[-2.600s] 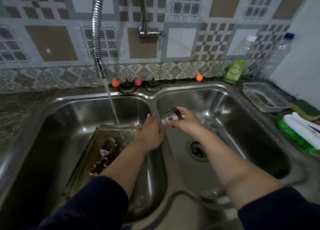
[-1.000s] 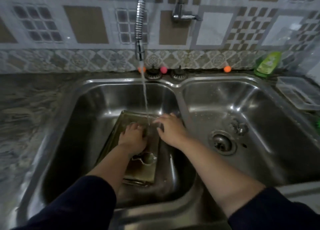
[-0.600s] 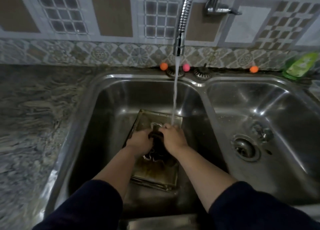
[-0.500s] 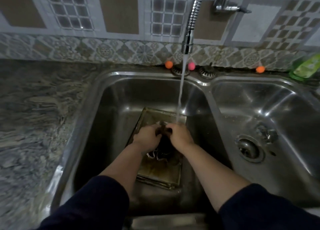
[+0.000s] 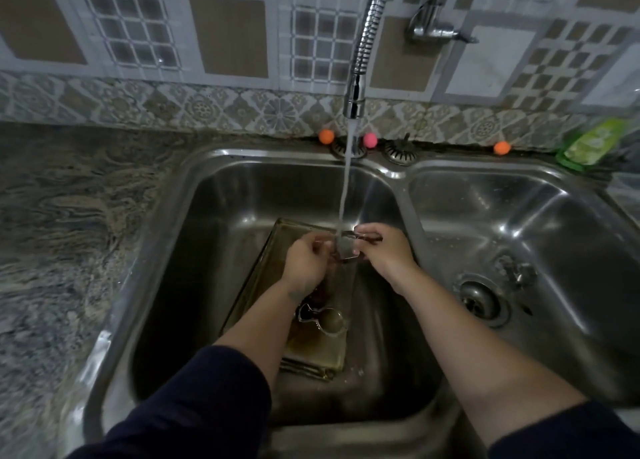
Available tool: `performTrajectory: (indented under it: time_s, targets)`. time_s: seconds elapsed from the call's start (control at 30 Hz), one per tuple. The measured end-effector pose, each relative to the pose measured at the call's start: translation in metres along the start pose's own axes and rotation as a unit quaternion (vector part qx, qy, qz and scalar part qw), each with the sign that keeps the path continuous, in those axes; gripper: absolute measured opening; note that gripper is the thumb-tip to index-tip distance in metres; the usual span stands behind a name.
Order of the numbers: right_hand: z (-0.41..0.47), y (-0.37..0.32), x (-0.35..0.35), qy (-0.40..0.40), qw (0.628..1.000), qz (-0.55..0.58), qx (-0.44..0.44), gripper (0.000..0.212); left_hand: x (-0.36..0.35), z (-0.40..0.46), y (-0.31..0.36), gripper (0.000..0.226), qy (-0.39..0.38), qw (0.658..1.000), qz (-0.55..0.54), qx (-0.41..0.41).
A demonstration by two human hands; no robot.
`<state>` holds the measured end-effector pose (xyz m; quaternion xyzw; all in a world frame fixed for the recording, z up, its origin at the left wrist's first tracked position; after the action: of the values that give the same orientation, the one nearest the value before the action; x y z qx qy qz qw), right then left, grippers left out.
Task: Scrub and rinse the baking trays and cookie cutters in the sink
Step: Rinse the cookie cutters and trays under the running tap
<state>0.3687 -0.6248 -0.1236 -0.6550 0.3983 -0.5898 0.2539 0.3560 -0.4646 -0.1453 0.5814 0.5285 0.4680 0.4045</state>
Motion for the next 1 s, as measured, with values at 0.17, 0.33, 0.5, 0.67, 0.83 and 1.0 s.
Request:
performTrajectory:
  time_s: [0.17,0.33,0.5,0.67,0.83,1.0]
  targets:
    - [-0.006,-0.005,-0.016,-0.052,0.996,0.07,-0.011,0.031,0.009,0.0,-0.003,0.029,0.012,0.999,0.043,0.027]
    - [-0.005,-0.013,-0.025,-0.058,0.994,0.094,-0.016,0.023,0.013,-0.004,-0.017,0.016,0.041,0.99,-0.082,0.111]
    - [-0.003,-0.01,-0.027,-0.099,0.987,0.107,-0.067,0.014,0.013,-0.002,-0.016,0.009,0.067,0.979,-0.15,0.124]
    - [-0.002,-0.015,-0.024,-0.127,0.982,0.134,-0.039,0.028,0.008,-0.001,-0.011,0.007,0.086,0.956,-0.231,0.159]
    - [0.005,-0.024,-0.016,-0.086,0.99,0.109,-0.011,0.026,0.0,0.004,-0.004,0.013,0.072,0.957,-0.234,0.154]
    - [0.005,-0.012,-0.02,-0.086,0.992,0.083,-0.049,0.033,0.006,0.002,0.003,0.014,0.084,0.966,-0.222,0.104]
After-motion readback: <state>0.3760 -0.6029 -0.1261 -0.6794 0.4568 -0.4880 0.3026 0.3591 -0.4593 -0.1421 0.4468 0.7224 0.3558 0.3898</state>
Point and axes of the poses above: each hand's wrist, its own z-axis towards the middle knuckle, its own x-axis out of the back of the hand, y = z × x, the point moved 10 cm from there along z, towards the middle knuckle, and after that the axes turned 7 degrees about -z, right-handed, at the moved point
